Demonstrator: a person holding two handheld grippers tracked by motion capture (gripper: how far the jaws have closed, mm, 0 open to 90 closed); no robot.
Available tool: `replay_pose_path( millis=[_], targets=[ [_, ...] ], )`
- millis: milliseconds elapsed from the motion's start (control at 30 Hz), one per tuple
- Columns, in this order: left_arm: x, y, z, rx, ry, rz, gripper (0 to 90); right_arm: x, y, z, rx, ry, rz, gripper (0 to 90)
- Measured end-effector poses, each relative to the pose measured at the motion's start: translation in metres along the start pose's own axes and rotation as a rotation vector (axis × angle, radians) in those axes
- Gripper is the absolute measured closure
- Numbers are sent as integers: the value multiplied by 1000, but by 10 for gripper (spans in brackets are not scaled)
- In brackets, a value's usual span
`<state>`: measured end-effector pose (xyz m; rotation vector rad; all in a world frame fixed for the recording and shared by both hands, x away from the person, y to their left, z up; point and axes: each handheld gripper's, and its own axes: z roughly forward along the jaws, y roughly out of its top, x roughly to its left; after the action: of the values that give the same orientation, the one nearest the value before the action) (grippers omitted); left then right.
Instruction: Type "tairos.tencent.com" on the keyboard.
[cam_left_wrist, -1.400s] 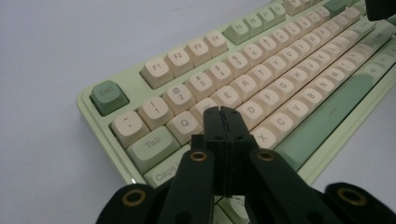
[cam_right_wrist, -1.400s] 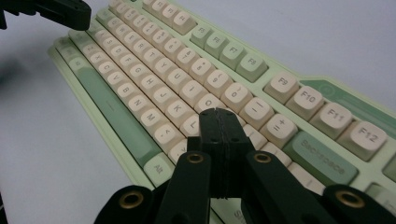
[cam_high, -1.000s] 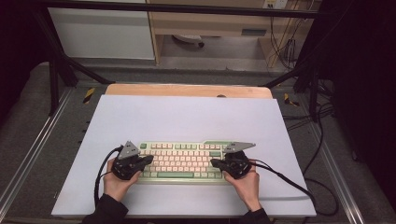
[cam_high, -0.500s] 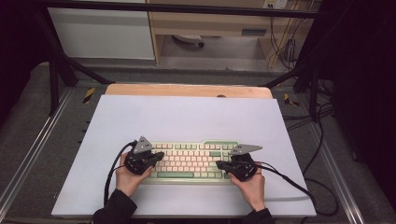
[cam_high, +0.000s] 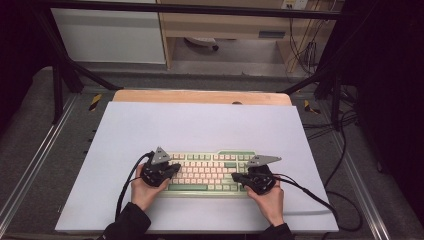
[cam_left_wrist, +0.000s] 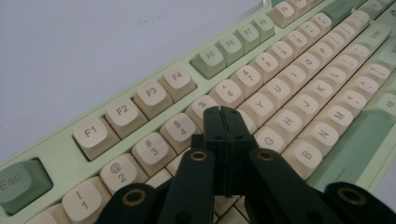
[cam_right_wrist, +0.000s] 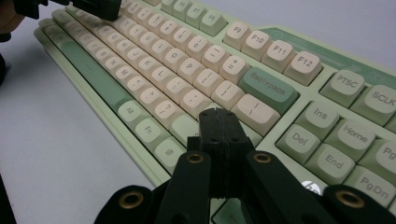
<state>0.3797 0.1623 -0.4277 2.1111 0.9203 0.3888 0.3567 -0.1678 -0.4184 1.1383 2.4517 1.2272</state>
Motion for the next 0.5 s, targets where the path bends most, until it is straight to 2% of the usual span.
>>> replay_pose_path(
  millis=[267, 500],
  targets=[
    [-1, -2, 2, 6, -4, 6, 900, 0, -1, 2, 11, 3, -8, 900],
    [-2, -3, -6, -8, -15, 18, 900, 1, -1, 1, 2, 5, -1, 900]
  ],
)
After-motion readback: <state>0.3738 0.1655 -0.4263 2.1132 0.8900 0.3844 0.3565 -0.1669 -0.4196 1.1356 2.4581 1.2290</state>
